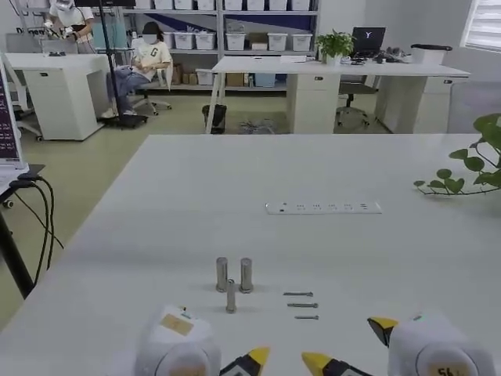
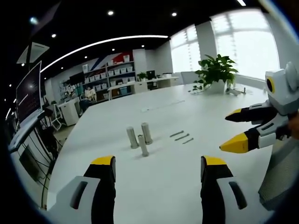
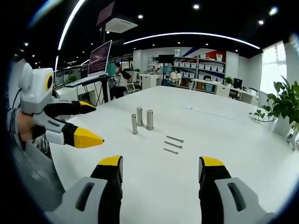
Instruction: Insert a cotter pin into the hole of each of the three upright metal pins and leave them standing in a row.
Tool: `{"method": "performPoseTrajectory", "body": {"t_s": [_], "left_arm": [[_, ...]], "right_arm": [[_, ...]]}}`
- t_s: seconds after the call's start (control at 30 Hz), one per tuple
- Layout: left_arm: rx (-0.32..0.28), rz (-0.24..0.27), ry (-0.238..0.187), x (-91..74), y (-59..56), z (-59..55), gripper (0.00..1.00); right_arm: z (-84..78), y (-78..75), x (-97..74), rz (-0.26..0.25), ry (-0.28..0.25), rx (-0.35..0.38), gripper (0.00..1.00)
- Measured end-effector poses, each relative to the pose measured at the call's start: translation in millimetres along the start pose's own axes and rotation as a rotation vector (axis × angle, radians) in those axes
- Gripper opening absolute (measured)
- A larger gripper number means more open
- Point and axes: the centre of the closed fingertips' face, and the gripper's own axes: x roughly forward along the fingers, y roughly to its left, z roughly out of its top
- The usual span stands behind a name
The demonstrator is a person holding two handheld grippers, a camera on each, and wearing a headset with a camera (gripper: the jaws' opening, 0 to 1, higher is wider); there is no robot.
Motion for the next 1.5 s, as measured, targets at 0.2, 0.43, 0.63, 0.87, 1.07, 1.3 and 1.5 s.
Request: {"method": "performPoseTrajectory", "body": {"t_s": [0.2, 0.43, 0.63, 0.87, 1.07, 1.3, 1.5], "left_arm": [[0.007, 0.009, -0.005, -0.5, 3.3, 0.8, 0.72], [0.018, 0.012, -0.008, -0.8, 5.3, 1.8, 0.7], [0.019, -0.007, -0.009, -0.2, 1.3, 1.0, 0.64], [-0.069, -0.014, -0.01, 0.9, -1.7, 2.2, 0.58], [-0.008, -0.018, -0.003, 14.8, 6.2, 8.7, 0.52], [0.042, -0.05, 0.029, 39.4, 15.7, 7.8, 0.43], [0.106, -0.077, 0.095, 67.1, 25.7, 2.8, 0.37]], "right_arm": [[7.6, -0.6, -4.0, -0.001, -0.025, 0.013, 0.63], [14.2, -1.7, -9.2, 0.008, -0.044, 0.06, 0.61], [24.8, -4.8, -16.3, 0.02, -0.054, 0.072, 0.6], [25.1, -6.0, -24.8, 0.058, -0.013, 0.084, 0.59], [23.3, -7.5, -24.4, 0.098, 0.014, 0.097, 0.57], [23.0, -13.4, -21.4, 0.116, 0.021, 0.095, 0.54], [23.8, -17.1, -14.4, 0.145, 0.03, 0.09, 0.49]]}}
